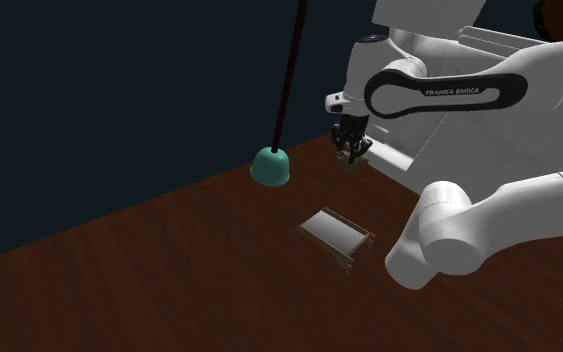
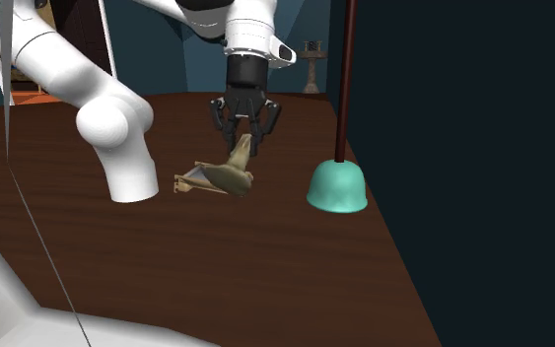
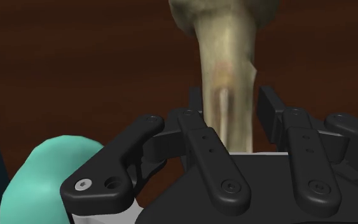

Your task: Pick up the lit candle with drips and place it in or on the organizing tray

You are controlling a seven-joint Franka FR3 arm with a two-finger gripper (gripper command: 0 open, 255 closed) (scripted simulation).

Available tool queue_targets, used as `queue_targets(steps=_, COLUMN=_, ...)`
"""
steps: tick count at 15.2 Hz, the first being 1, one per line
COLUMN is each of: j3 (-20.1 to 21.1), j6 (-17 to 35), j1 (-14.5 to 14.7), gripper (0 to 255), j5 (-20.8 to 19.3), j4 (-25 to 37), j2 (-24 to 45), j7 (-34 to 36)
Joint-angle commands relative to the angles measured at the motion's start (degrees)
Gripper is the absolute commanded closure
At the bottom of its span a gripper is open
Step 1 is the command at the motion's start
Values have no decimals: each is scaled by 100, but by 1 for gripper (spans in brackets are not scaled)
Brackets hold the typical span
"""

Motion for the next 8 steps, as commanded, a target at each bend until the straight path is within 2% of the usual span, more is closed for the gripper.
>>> queue_targets(steps=1, j3=275, j6=-181, j1=39, gripper=255, j5=140, j4=-250, j2=-344, j7=230)
queue_targets(steps=8, j3=1314, j6=-821, j1=449, gripper=255, j5=964, j4=-835, j2=-1305, j7=1089)
